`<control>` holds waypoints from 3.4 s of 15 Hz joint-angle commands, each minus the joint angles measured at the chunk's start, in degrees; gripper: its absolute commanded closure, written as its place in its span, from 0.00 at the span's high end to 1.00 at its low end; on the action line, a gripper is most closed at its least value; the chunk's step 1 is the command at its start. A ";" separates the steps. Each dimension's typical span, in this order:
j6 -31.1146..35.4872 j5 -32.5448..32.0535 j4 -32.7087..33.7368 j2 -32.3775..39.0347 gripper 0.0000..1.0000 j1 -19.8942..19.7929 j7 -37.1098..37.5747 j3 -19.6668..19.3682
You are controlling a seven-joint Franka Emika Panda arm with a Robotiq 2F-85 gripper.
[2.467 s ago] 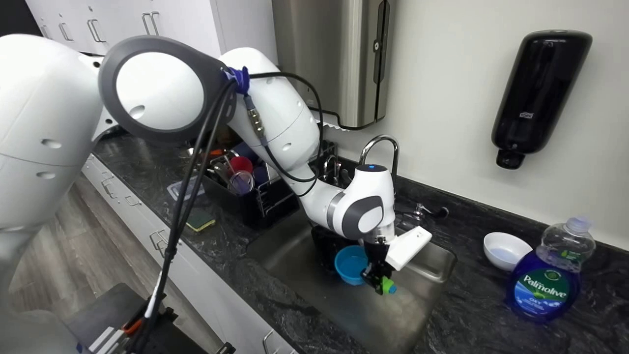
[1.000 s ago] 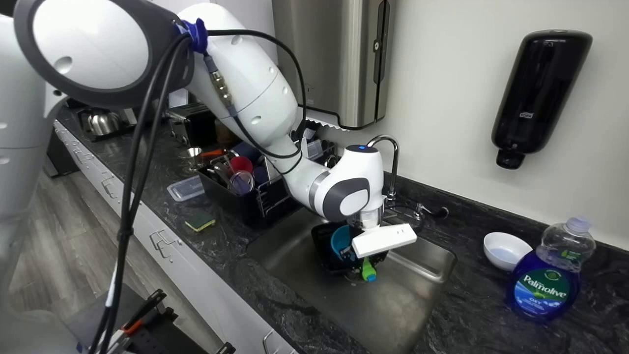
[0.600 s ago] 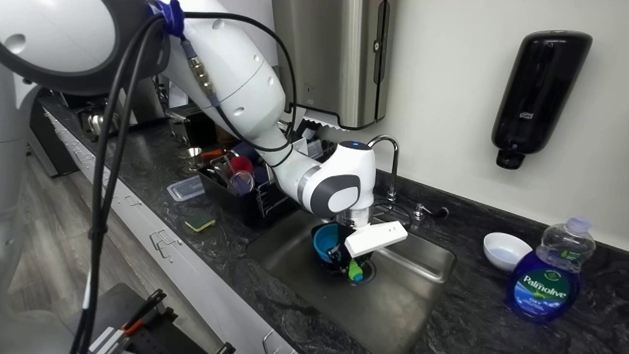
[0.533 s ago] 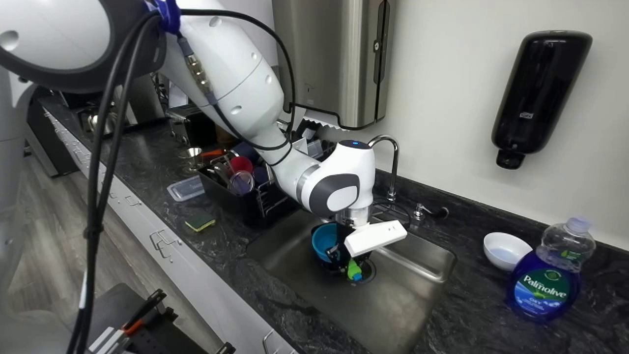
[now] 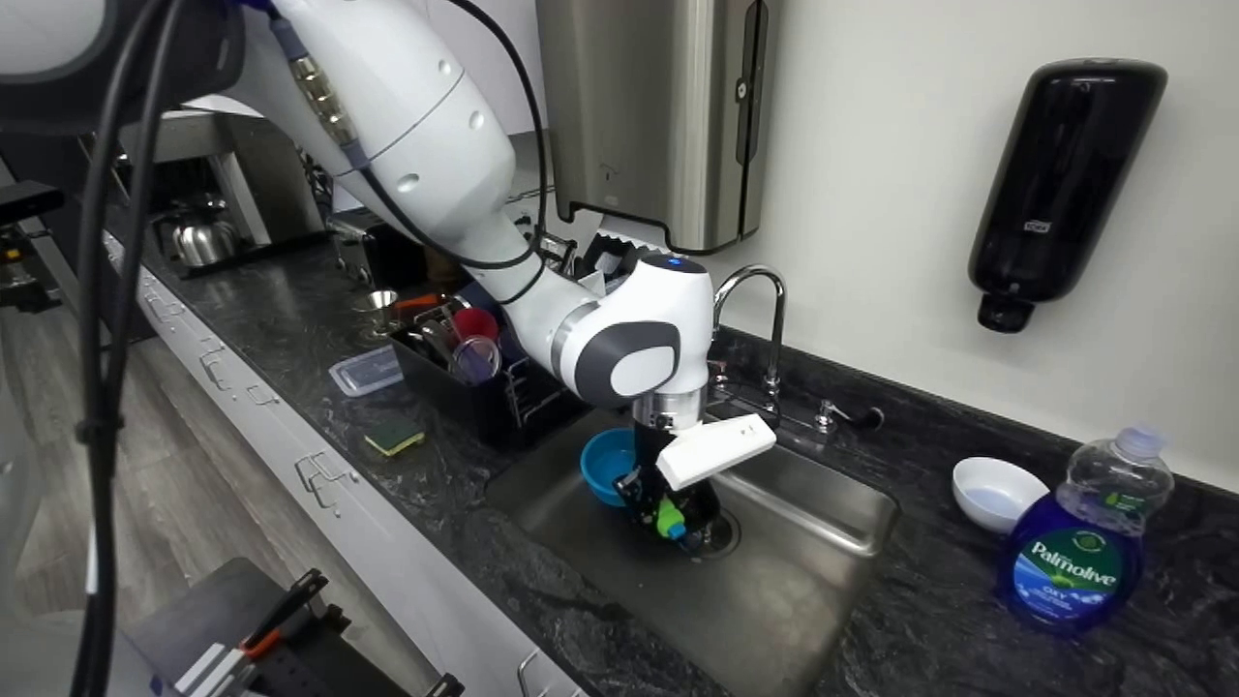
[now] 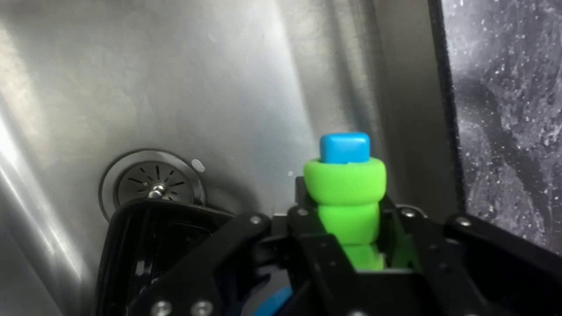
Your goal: Pick the blue pot from the sink and place it in the rack
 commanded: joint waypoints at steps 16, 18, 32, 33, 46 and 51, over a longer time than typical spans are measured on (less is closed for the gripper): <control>0.79 -1.09 -8.13 -11.18 0.08 9.61 1.54 -1.36; 0.66 -1.21 -7.72 -11.69 0.08 9.90 1.73 -1.55; 0.11 -0.07 -7.24 -11.09 0.31 9.90 0.75 -1.53; 0.11 -0.07 -7.24 -11.09 0.31 9.90 0.75 -1.53; -6.14 7.63 -9.55 -30.04 0.08 15.38 -2.45 -0.44; -17.76 8.29 -9.77 -43.22 0.08 20.17 2.00 -2.22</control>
